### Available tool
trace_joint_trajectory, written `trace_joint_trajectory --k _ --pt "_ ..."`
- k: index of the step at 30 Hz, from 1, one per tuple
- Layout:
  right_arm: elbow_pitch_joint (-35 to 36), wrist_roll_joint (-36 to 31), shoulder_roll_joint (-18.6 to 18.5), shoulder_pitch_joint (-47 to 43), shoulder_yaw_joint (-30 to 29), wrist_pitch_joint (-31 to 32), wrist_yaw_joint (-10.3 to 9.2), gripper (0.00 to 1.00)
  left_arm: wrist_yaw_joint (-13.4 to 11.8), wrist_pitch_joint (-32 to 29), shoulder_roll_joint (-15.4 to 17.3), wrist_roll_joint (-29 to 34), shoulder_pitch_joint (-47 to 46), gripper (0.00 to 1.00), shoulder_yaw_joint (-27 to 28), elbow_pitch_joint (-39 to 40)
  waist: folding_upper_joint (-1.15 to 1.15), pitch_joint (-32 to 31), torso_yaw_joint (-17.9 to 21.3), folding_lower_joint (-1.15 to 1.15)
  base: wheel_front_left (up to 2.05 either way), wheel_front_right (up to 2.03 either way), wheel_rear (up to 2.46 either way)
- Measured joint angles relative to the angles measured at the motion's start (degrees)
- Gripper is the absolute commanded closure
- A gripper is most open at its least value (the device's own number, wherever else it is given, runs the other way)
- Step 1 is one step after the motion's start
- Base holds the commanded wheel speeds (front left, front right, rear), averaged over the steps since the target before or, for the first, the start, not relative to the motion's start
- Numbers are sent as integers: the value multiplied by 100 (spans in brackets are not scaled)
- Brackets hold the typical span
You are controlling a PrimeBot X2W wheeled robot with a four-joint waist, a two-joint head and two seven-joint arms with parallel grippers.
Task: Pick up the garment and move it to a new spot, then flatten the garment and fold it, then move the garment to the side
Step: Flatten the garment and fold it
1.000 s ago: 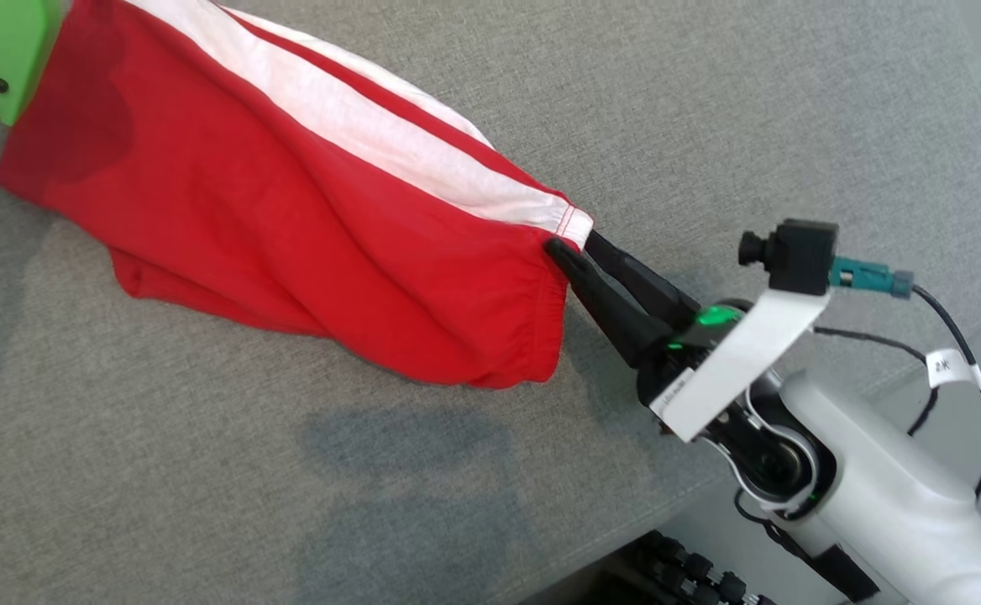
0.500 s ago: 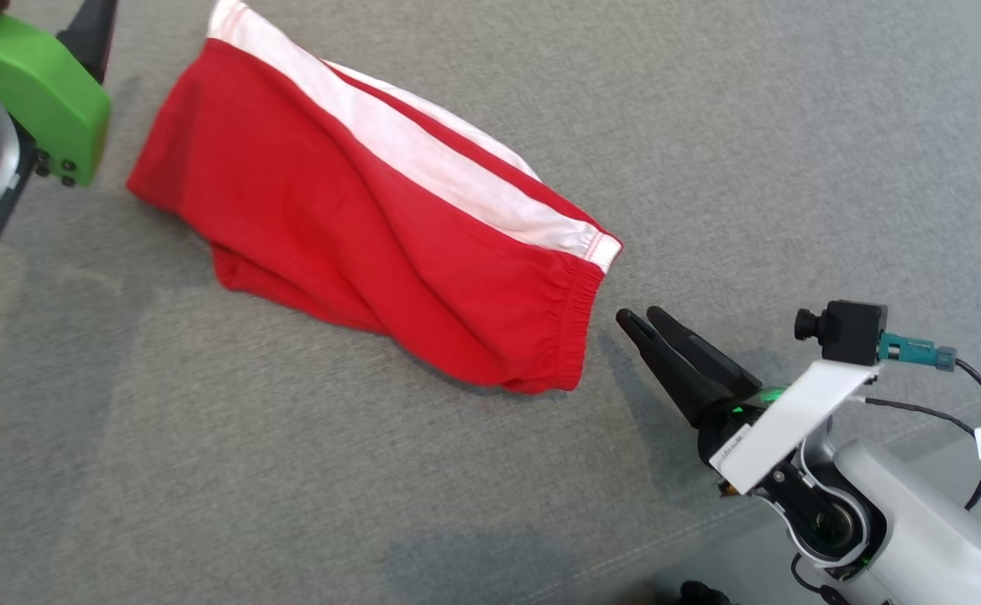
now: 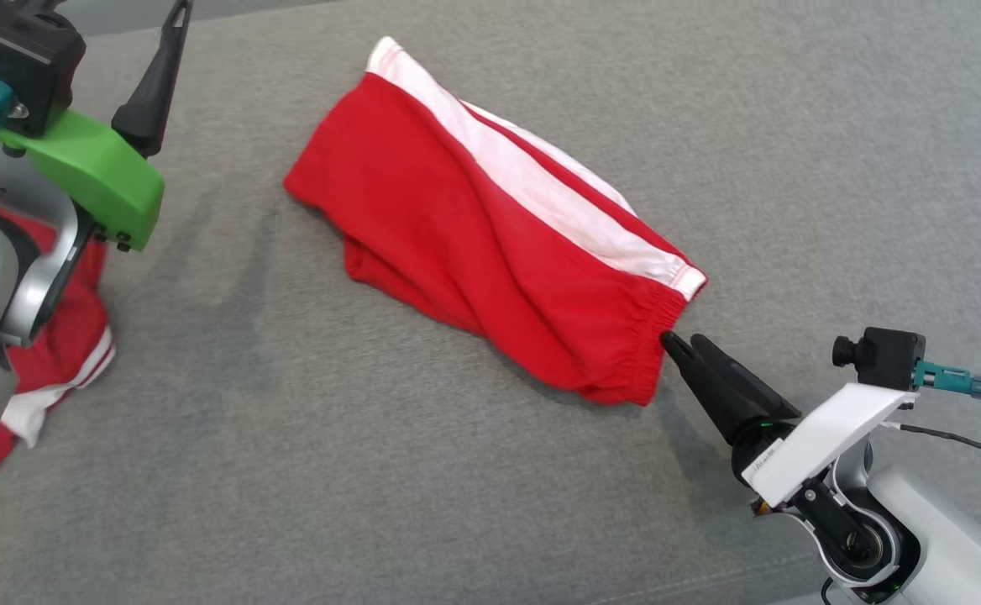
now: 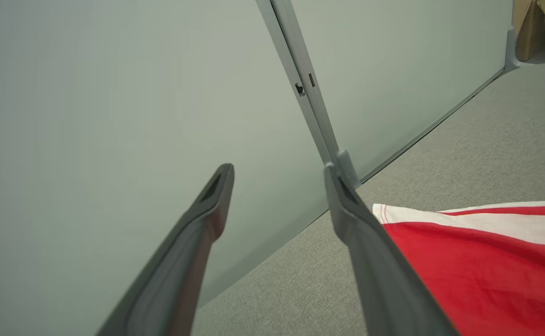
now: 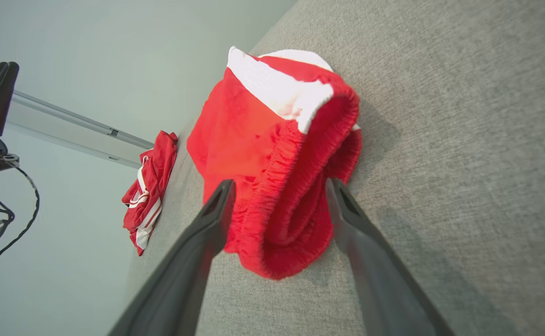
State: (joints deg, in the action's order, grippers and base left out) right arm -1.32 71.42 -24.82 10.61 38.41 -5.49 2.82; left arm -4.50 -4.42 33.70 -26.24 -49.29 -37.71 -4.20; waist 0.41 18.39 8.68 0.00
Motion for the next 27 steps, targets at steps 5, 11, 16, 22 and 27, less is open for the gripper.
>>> trace_joint_trajectory --k 5,11,16,22,27 --pt "-93 110 -15 -74 -3 74 -237 0 -105 53 4 -124 344 0 191 193 0 -178 -289 0 0 0 0" --pt "-283 155 -60 -330 -51 99 -494 0 -214 102 -38 -480 1227 0 503 348 0 -349 -633 0 0 0 0" --pt "-353 311 -43 -434 -165 89 -564 0 -233 155 -59 -535 1721 0 686 430 0 -405 -874 0 0 0 0" --pt "-505 652 135 -443 -356 48 -638 0 -234 277 -123 -536 2016 0 931 637 0 -443 -1131 0 0 0 0" --pt "-636 865 225 -503 -409 49 -637 0 -234 356 -227 -533 2343 0 1226 681 0 -512 -1260 0 0 0 0"
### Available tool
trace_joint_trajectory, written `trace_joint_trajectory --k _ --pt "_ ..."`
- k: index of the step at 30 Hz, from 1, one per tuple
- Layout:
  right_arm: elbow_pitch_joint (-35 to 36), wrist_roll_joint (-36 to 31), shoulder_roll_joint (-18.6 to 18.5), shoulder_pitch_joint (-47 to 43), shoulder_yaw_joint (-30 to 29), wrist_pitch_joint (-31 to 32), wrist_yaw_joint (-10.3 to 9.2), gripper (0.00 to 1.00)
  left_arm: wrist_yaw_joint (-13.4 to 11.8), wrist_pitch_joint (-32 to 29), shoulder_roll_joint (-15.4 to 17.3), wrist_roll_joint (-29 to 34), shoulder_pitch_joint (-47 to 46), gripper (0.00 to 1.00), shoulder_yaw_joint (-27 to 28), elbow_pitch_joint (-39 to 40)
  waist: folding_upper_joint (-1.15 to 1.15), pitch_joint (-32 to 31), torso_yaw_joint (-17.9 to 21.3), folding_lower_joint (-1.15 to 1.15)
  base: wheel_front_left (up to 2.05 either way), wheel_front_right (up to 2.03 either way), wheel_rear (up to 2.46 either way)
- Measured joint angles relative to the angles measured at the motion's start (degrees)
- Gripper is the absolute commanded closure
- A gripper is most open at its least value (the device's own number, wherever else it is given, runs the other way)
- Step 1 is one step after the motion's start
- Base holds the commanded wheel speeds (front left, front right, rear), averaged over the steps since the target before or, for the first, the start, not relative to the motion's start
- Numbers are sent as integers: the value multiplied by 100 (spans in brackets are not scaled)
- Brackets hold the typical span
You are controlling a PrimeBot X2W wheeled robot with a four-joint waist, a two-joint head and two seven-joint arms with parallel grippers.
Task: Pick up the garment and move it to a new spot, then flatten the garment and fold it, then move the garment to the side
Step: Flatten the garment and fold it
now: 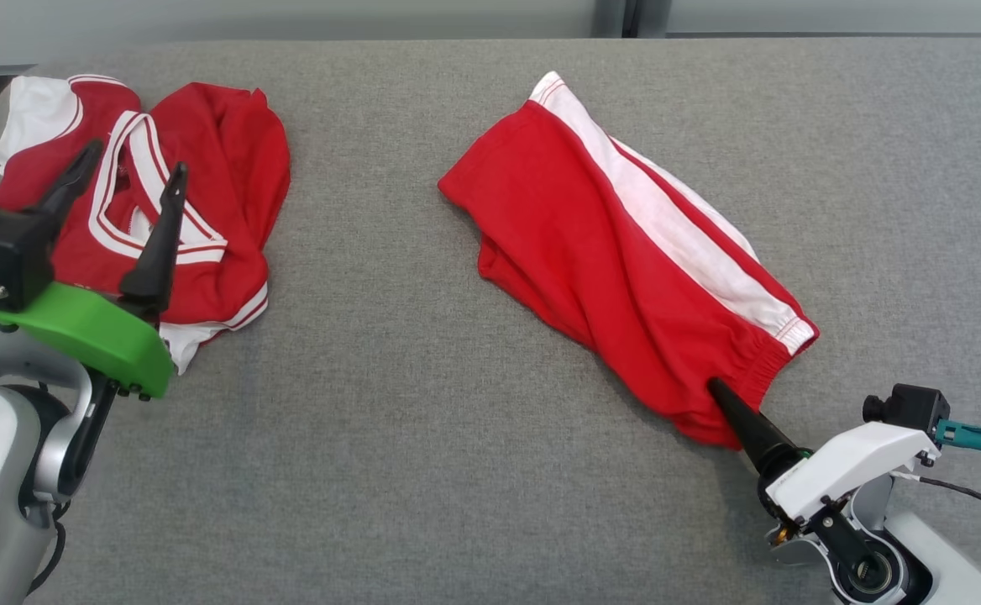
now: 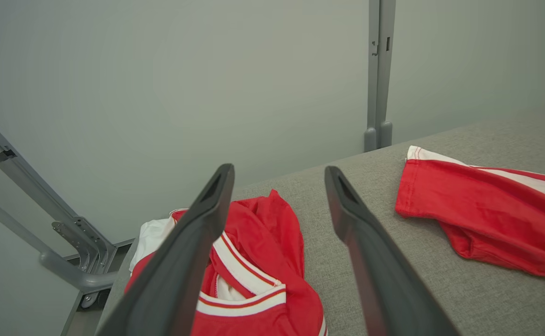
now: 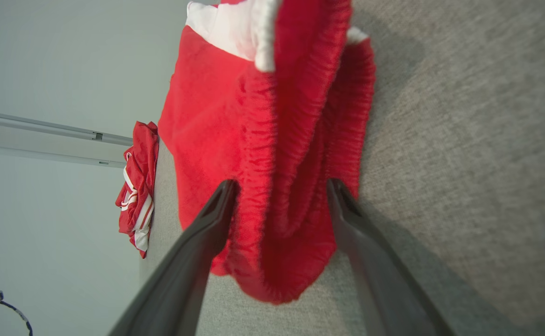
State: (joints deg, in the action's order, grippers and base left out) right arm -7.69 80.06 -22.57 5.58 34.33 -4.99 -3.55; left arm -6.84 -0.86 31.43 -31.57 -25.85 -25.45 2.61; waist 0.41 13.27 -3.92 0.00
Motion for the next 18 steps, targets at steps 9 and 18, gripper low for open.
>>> trace_joint_trajectory --k 9,18 --pt "-274 259 133 -29 -94 59 -1 100 0 79 -274 0 632 0 506 77 0 -209 -31 0 0 0 0" --pt "-387 405 -424 -29 -192 520 1 100 -3 118 -520 60 1066 0 708 224 0 -413 1 0 0 0 0"
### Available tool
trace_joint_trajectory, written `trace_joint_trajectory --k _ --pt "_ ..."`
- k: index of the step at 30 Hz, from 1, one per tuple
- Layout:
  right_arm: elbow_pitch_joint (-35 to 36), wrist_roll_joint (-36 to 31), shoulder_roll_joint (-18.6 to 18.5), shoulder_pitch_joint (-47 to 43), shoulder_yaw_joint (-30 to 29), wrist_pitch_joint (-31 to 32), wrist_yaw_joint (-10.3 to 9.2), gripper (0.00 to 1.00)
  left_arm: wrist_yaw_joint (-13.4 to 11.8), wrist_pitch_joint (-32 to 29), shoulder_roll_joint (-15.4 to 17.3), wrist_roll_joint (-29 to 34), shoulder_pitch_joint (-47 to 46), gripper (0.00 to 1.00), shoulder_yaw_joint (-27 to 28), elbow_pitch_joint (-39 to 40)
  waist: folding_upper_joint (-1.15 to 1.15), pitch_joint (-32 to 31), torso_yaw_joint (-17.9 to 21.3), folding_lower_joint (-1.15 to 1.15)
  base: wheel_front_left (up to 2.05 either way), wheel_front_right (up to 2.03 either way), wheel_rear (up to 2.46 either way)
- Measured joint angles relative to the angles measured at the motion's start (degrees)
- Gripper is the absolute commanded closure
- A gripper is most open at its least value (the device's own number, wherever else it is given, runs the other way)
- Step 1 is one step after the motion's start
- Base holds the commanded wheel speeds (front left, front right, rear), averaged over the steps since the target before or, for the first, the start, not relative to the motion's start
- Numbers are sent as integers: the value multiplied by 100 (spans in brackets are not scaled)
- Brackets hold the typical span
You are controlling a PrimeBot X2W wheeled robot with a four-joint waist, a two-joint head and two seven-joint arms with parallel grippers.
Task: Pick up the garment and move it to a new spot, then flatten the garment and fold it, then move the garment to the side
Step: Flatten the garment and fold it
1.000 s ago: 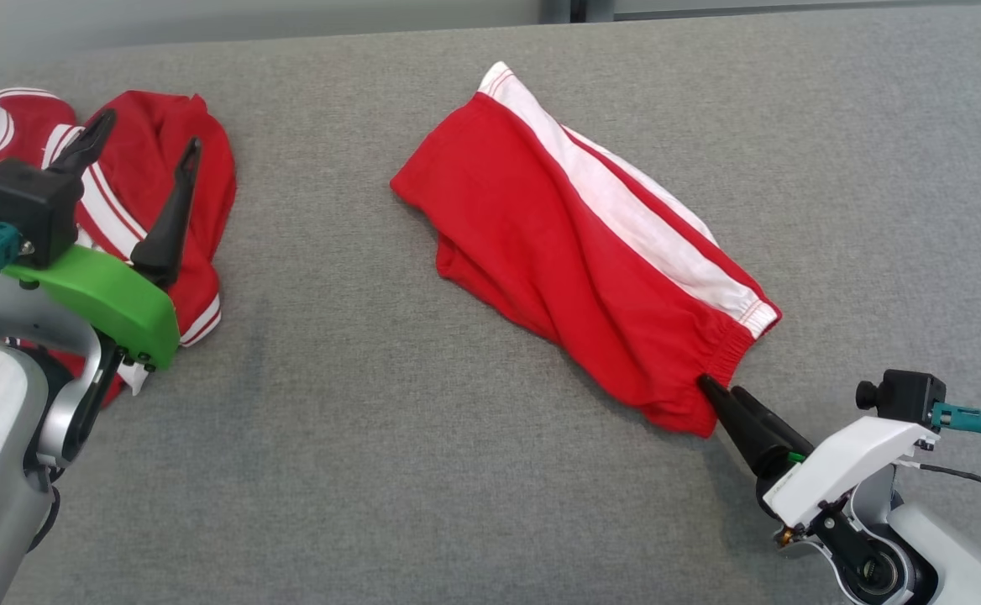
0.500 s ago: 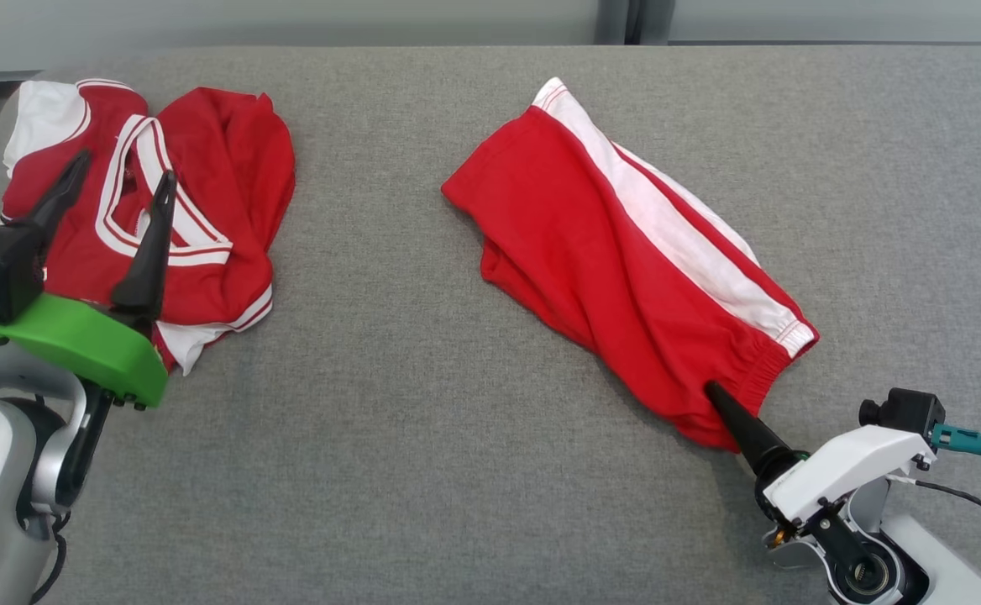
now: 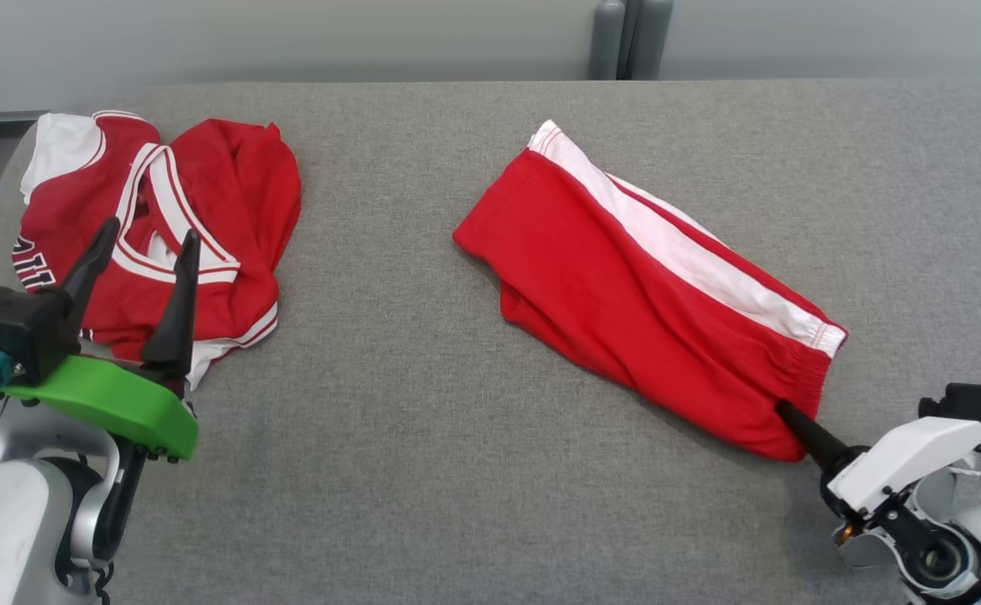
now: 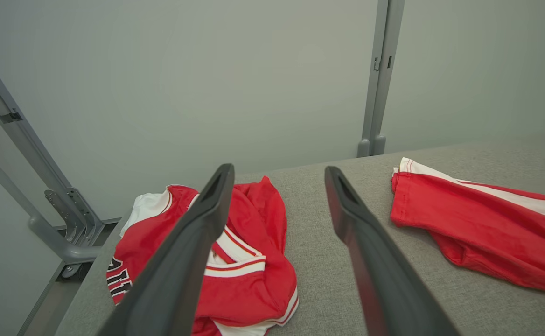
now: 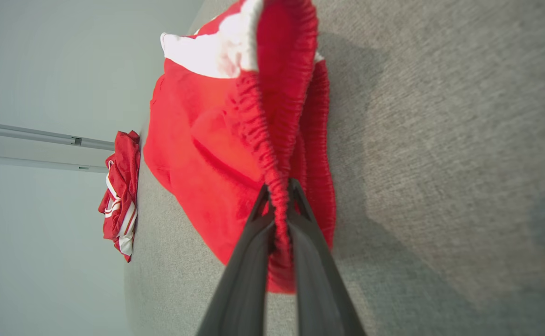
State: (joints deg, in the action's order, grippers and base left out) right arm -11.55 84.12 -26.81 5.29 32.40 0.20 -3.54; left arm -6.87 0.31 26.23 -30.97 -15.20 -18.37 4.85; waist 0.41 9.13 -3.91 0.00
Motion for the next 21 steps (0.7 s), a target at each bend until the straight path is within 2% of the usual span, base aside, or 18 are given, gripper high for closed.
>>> trace_joint_trajectory --k 5,11,15,18,21 --pt "-70 172 -598 -1 -108 497 -18 100 -20 -2 -147 15 247 0 74 143 0 -79 13 0 0 0 0" --pt "-314 375 -1473 -38 -397 983 -220 100 -22 -27 -282 63 475 0 127 276 0 -94 41 0 0 0 0" --pt "-401 427 -2008 -91 -646 1154 -270 100 -22 -75 -380 124 565 0 138 346 0 -87 48 0 0 0 0" --pt "-380 427 -2261 -73 -812 1205 -271 100 -22 -88 -416 144 662 0 151 428 0 -64 52 0 0 0 0" --pt "-232 426 -2316 13 -834 1308 -272 100 -22 -127 -534 155 700 0 126 512 0 -53 52 0 0 0 0"
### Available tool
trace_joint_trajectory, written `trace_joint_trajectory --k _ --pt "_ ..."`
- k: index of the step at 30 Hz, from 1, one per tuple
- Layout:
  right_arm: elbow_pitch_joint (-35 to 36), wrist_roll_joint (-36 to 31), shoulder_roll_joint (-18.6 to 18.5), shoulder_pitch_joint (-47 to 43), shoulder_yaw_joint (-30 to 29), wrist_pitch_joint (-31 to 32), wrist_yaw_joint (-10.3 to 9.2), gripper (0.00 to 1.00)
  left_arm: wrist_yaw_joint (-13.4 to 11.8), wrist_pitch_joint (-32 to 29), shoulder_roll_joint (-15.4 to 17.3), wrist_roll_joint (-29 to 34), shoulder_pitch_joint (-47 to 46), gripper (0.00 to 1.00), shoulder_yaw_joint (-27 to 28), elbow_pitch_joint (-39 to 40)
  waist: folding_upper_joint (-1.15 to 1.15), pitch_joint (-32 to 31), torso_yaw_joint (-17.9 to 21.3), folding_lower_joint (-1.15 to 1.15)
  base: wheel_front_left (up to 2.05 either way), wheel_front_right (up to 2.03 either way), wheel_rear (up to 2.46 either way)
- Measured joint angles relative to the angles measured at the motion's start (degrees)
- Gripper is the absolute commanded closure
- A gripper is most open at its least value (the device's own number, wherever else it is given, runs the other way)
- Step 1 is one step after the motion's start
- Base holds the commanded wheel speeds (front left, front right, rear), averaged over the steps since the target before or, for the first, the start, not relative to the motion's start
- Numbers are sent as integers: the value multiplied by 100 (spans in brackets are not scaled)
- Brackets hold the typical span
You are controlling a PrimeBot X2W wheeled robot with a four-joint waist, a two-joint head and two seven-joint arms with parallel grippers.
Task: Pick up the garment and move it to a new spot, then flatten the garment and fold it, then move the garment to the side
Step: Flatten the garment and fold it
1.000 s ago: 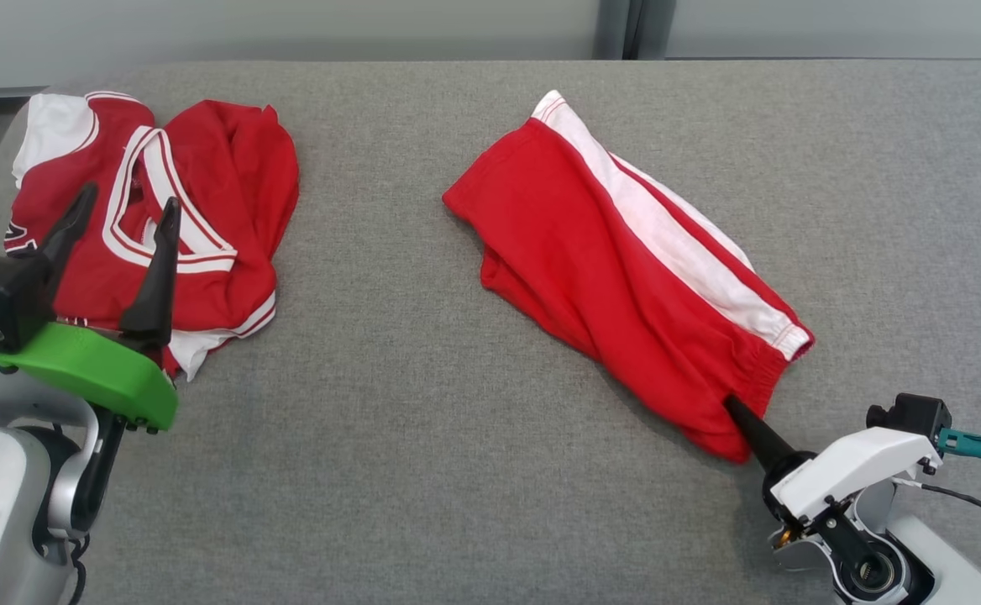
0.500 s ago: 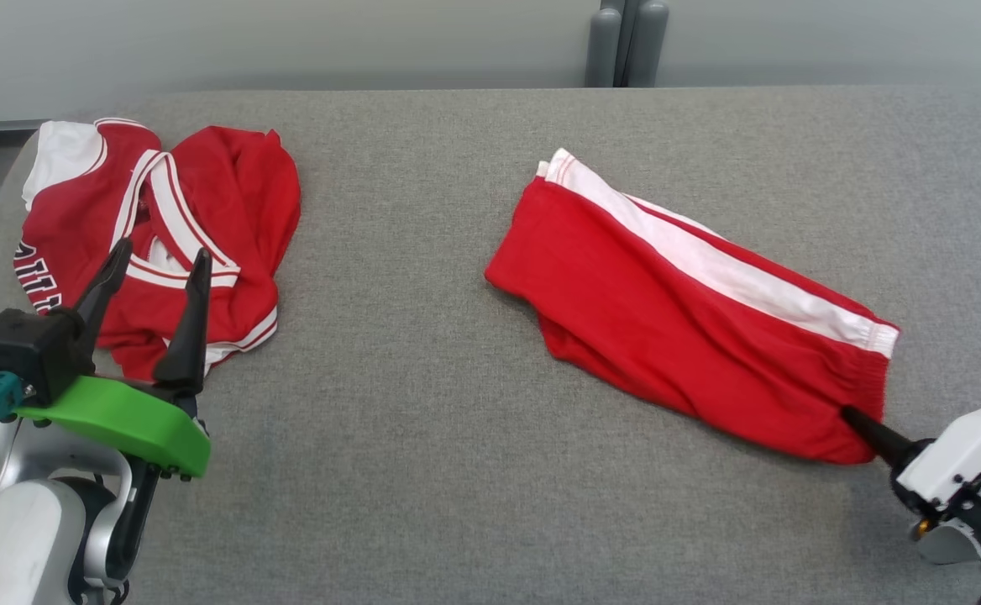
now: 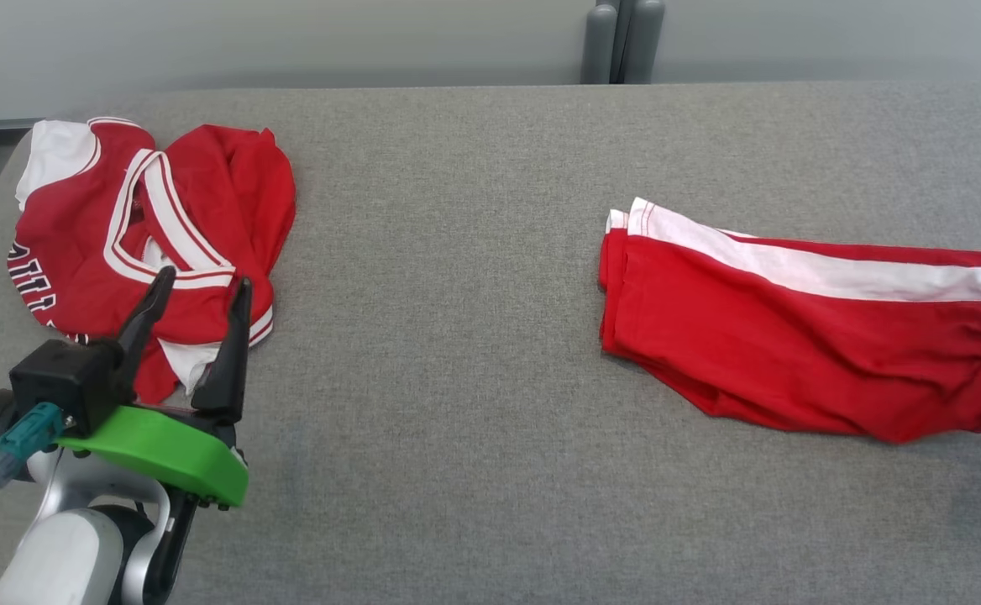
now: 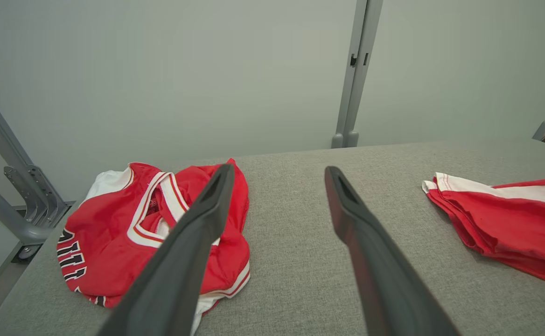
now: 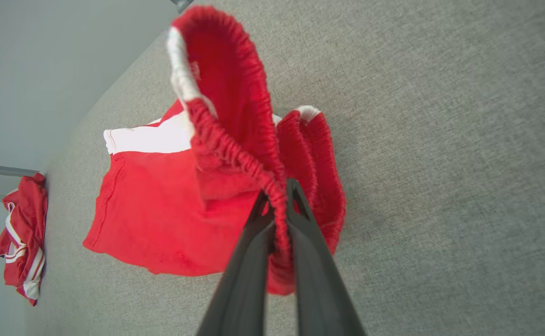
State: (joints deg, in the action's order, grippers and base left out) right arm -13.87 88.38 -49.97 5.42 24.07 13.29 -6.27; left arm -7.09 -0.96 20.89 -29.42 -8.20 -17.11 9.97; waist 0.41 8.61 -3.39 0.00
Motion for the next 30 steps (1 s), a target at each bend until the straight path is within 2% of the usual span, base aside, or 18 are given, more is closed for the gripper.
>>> trace_joint_trajectory --k 5,9,14,20,30 --pt "705 -18 146 243 277 349 27 100 0 1 -64 151 6 0 -108 155 0 18 -14 0 0 0 0" --pt "1355 -75 421 428 616 600 189 100 0 0 -183 193 34 0 -146 197 0 34 -38 0 0 0 0" --pt "1893 -547 673 1130 1016 843 202 100 -1 -2 -213 250 157 0 -131 198 0 62 -58 0 0 0 0" --pt "1699 -1262 748 1725 1381 1061 -24 100 -1 -92 -399 257 156 0 -456 297 0 104 -154 0 0 0 0" --pt "1058 -1852 1029 2347 1774 1529 -90 100 0 -194 -435 299 153 0 -680 177 0 116 -530 0 0 0 0"
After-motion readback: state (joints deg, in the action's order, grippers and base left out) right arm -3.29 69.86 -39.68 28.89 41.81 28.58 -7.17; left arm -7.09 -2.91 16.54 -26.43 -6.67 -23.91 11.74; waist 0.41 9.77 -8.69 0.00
